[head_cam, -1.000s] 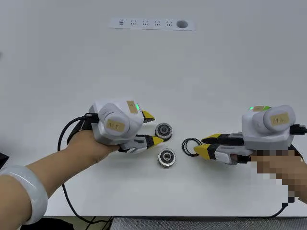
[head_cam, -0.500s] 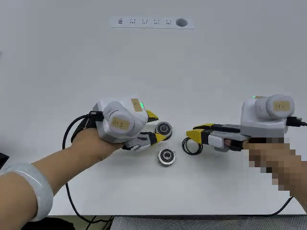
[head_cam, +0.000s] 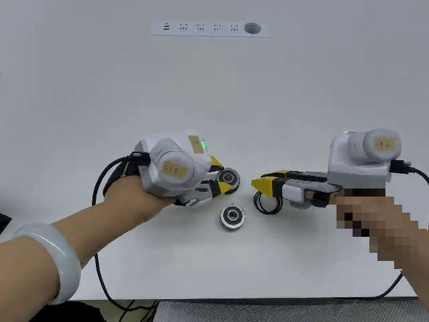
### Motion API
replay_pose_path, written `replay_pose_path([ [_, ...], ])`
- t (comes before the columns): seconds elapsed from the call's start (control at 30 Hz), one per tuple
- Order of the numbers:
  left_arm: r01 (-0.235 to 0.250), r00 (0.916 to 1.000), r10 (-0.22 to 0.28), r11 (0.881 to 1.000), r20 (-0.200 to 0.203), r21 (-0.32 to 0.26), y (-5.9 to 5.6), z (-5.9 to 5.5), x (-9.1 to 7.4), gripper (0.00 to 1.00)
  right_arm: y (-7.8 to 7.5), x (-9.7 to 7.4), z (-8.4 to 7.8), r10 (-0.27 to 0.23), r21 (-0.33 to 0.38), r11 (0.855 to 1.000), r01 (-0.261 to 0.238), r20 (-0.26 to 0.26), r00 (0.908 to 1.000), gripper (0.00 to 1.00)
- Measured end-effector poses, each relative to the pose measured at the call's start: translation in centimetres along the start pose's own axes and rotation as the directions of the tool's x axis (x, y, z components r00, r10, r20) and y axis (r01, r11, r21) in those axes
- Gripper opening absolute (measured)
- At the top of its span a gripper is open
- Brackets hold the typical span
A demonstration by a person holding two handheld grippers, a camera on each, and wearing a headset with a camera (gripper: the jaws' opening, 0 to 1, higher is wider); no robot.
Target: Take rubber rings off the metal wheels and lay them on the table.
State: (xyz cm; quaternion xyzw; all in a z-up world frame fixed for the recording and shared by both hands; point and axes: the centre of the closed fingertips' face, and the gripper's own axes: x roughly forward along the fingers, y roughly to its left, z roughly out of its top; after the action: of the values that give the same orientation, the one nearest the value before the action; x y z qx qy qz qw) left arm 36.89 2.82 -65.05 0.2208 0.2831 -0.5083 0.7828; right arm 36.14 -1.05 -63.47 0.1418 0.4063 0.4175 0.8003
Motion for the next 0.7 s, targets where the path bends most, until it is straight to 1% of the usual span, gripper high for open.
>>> replay_pose_path([
  [0.2,0.009,0.9999,-0.008,1.0,-0.013,0.004,-0.1,-0.1,0.2,0.17,0.2,0.2,0.1,0.009,0.022,1.0,-0.01,0.007,0.9999,0.19],
  [0.37,0.014,0.9998,-0.014,1.0,-0.013,0.007,-0.1,0.1,0.5,0.16,0.1,0.4,0.2,0.014,0.027,1.0,-0.015,0.01,0.9998,0.19],
  [0.47,0.018,0.9997,-0.017,1.0,-0.014,0.007,-0.1,0.1,0.5,0.15,0.0,0.6,0.3,0.022,0.048,0.999,-0.023,0.011,0.9997,0.19],
  [0.5,0.018,0.9997,-0.018,1.0,-0.016,0.007,-0.1,0.1,0.6,0.15,0.0,0.7,0.3,0.024,0.052,0.998,-0.025,0.01,0.9997,0.19],
  [0.53,0.018,0.9994,-0.017,1.0,-0.031,0.007,0.0,-0.2,0.5,0.14,-0.1,0.8,0.3,0.026,0.056,0.998,-0.027,0.009,0.9996,0.19],
  [0.57,0.02,0.9996,-0.02,1.0,-0.019,0.009,0.0,0.0,0.6,0.14,0.0,1.0,0.2,0.032,0.066,0.997,-0.032,0.005,0.9995,0.19],
  [0.63,0.025,0.9994,-0.024,1.0,-0.023,0.015,0.0,-0.1,0.6,0.14,0.1,1.4,0.2,0.048,0.088,0.995,-0.048,-0.001,0.9988,0.19],
  [0.7,0.027,0.9993,-0.027,0.999,-0.026,0.017,0.0,-0.1,0.6,0.14,0.1,1.7,0.2,0.053,0.099,0.994,-0.051,-0.011,0.9985,0.19],
])
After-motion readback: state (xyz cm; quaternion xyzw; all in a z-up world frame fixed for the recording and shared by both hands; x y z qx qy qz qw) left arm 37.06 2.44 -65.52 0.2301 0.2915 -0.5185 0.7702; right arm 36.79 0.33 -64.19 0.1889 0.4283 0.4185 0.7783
